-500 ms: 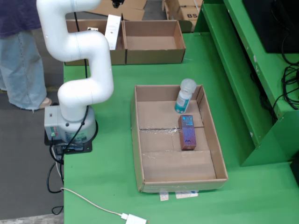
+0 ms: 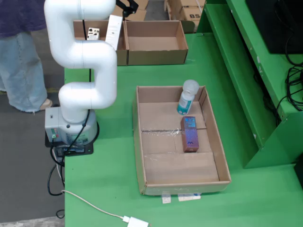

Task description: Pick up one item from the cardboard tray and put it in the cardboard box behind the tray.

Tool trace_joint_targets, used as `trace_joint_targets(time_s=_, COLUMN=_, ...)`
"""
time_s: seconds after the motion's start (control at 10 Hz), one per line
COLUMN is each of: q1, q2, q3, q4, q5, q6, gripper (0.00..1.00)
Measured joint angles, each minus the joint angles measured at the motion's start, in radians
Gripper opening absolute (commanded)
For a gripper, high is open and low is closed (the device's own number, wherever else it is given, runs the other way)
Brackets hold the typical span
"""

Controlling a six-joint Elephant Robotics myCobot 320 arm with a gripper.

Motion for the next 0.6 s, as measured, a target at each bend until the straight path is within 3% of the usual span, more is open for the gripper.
trace_joint_targets(time_s=0.2, q1=-0.095, q2=0.092, q3=-0.043, q4=-0.038, q5=0.032, q6=-0.097, gripper=1.0)
trace_joint_targets(time_s=0.6, q1=-0.29, q2=0.301, q3=0.0, q4=-0.23, q5=-0.16, q6=-0.29, gripper=1.0)
